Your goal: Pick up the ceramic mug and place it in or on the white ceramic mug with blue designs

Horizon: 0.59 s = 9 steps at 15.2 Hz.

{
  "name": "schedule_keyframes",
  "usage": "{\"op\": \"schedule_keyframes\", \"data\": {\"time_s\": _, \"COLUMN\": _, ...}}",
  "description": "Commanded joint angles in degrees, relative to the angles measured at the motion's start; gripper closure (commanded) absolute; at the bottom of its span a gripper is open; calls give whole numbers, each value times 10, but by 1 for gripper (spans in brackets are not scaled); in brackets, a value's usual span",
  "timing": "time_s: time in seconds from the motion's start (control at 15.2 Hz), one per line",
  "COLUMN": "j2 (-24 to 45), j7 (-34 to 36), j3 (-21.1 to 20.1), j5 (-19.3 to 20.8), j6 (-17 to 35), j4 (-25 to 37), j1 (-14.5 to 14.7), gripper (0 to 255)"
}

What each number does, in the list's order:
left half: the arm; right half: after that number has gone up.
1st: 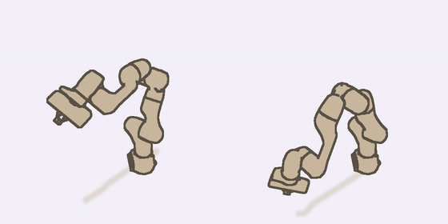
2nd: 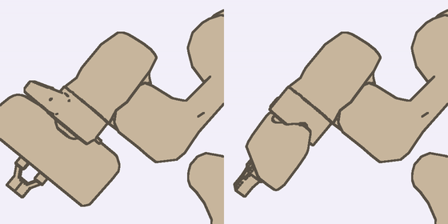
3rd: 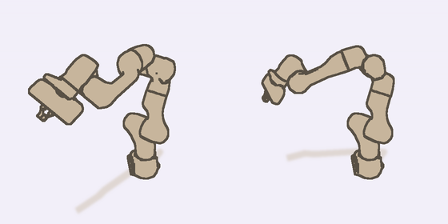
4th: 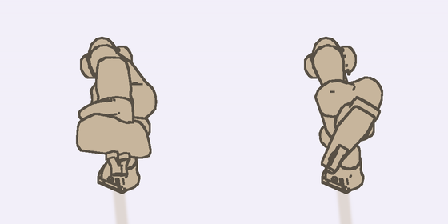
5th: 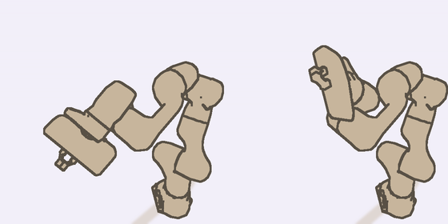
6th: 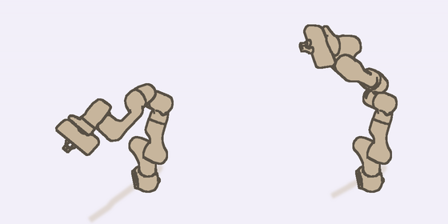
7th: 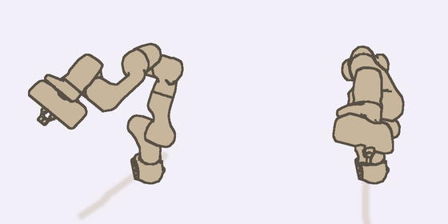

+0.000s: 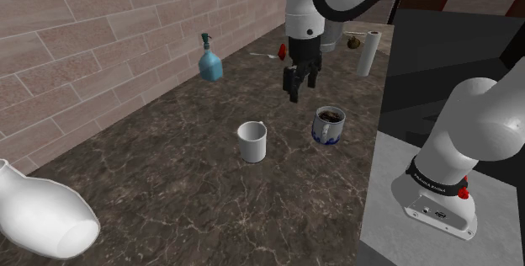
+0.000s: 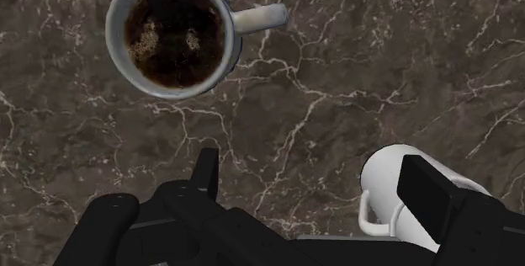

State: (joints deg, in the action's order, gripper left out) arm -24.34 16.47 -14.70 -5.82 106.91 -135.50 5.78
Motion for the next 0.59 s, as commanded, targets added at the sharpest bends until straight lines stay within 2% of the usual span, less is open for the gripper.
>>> {"op": "schedule_keyframes", "data": {"time_s": 0.0, "j2": 37, "j7": 28, "j3": -22, "j5": 0, "j6": 25, "j4": 14, "j1": 5, "gripper": 0}}
{"op": "schedule_keyframes", "data": {"time_s": 0.26, "j2": 115, "j7": 84, "j3": -59, "j5": 15, "j6": 60, "j4": 58, "j1": 12, "gripper": 0}}
{"op": "schedule_keyframes", "data": {"time_s": 0.53, "j2": 199, "j7": 144, "j3": -91, "j5": 46, "j6": 85, "j4": 114, "j1": 21, "gripper": 0}}
